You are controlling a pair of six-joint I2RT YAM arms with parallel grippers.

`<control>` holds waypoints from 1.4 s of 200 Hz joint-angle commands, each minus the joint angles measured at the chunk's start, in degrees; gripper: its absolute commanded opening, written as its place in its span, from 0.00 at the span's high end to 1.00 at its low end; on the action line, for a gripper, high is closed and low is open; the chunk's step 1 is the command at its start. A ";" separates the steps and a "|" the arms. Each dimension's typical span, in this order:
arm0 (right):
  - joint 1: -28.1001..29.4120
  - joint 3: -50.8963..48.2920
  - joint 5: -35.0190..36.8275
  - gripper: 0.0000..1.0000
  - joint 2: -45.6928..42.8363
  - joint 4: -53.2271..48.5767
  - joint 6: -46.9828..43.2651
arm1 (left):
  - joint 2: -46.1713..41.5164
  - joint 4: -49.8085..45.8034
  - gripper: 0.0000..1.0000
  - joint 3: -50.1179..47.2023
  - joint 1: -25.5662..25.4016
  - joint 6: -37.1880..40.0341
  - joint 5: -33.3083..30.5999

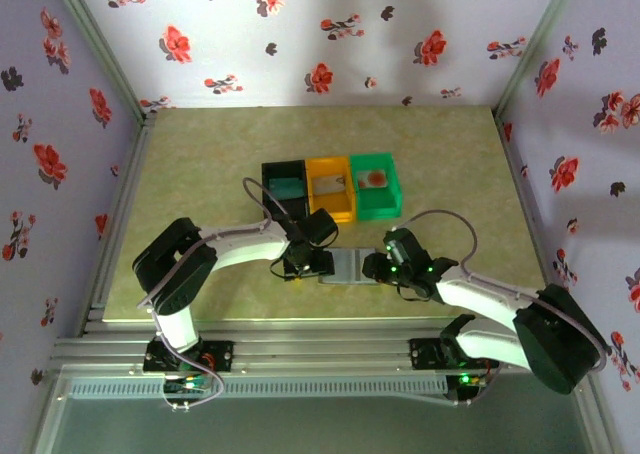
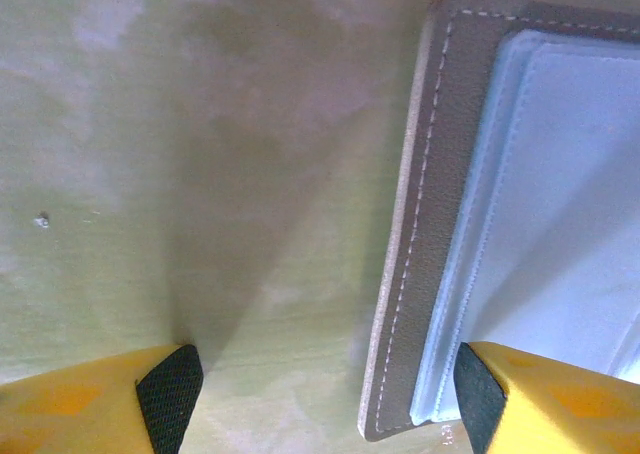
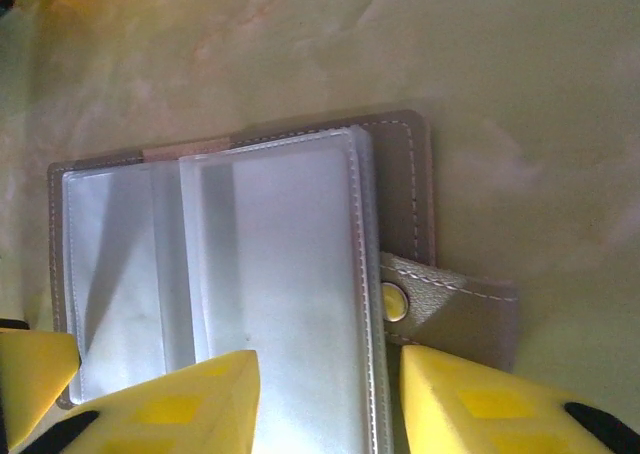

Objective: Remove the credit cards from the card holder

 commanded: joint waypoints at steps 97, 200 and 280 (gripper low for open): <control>1.40 3.29 1.12 0.77 0.63 -1.02 -0.24 | 5.44 5.71 0.27 -4.40 -1.45 -2.03 4.96; 4.91 7.85 2.37 0.96 3.23 -3.83 -1.93 | 3.16 6.39 0.27 -5.29 -1.38 -1.94 4.85; 8.60 12.44 -0.22 0.87 6.36 -1.83 -1.05 | -5.95 9.25 0.26 -10.36 0.82 -3.22 3.74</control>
